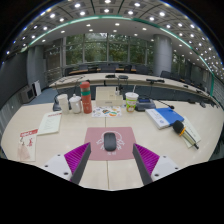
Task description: Arrange mouse
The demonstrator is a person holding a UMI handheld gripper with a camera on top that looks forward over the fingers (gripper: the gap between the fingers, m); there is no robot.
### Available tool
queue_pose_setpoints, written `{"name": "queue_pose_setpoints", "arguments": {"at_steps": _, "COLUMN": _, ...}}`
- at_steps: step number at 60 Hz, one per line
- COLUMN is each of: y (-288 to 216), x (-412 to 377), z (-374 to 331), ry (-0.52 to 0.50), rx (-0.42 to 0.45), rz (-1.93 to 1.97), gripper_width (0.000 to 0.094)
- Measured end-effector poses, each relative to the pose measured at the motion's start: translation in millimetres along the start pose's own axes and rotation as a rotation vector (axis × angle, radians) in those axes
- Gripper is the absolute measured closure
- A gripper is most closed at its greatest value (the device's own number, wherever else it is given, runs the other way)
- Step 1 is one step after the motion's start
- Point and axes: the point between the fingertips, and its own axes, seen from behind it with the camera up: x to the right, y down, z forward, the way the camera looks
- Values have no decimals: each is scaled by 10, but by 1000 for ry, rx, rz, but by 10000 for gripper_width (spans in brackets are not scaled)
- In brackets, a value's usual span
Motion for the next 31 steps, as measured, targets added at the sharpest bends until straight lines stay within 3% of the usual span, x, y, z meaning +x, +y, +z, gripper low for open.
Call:
{"name": "queue_pose_setpoints", "arguments": {"at_steps": 15, "y": 314, "x": 103, "z": -1237, "ry": 15, "rx": 31, "rz": 9, "gripper_width": 89}}
{"name": "queue_pose_setpoints", "arguments": {"at_steps": 31, "y": 389, "x": 105, "z": -1768, "ry": 5, "rx": 58, "rz": 21, "gripper_width": 81}}
